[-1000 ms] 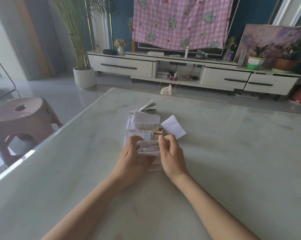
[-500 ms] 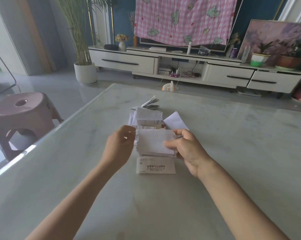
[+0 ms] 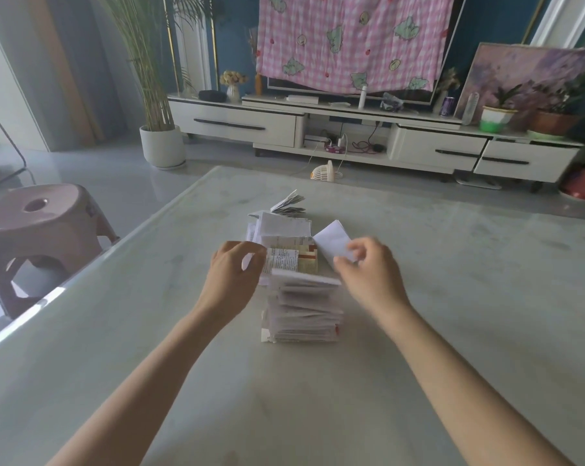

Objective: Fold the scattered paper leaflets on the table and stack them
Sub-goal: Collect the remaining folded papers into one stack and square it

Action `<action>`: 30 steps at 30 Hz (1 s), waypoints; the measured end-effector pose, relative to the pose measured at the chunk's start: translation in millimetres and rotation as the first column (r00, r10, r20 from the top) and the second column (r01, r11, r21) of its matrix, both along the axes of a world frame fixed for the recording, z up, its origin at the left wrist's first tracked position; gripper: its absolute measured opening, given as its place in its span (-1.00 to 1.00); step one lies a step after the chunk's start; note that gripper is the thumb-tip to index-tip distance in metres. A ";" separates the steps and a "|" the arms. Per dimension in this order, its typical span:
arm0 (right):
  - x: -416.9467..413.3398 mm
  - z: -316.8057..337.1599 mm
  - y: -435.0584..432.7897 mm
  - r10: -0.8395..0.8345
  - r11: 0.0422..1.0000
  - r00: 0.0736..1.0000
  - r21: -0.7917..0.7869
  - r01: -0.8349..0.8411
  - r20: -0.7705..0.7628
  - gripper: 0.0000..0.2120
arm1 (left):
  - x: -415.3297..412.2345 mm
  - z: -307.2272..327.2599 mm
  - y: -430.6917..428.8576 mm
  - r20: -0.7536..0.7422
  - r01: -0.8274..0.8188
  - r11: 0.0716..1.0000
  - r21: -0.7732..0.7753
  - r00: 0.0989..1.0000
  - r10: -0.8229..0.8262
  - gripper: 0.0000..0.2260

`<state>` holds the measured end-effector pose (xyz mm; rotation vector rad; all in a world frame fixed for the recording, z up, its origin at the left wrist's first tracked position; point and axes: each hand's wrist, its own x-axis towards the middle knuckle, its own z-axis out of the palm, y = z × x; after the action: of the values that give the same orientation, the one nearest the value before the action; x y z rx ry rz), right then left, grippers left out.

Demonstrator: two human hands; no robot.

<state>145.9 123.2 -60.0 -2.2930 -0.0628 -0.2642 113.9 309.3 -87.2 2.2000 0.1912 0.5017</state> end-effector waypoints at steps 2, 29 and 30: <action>26.6 7.2 -6.9 -0.077 0.996 0.994 -0.061 0.073 -0.073 -0.55 | 1.3 -1.9 -1.7 0.015 -0.003 0.998 -0.063 1.000 0.004 -0.83; 38.7 5.0 -18.8 0.138 0.986 0.988 0.081 -0.144 0.073 -0.62 | -14.5 -12.6 -5.4 0.214 0.231 0.841 0.490 0.903 -0.373 -0.86; 29.4 8.5 -15.7 0.177 0.980 0.968 0.061 -0.190 0.179 -0.65 | -19.2 -14.3 -5.6 0.192 0.255 0.813 0.524 0.894 -0.405 -0.86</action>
<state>175.3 107.6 -51.5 -2.1648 -0.3464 -0.3621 94.7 303.7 -101.5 2.5294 -0.5406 0.7295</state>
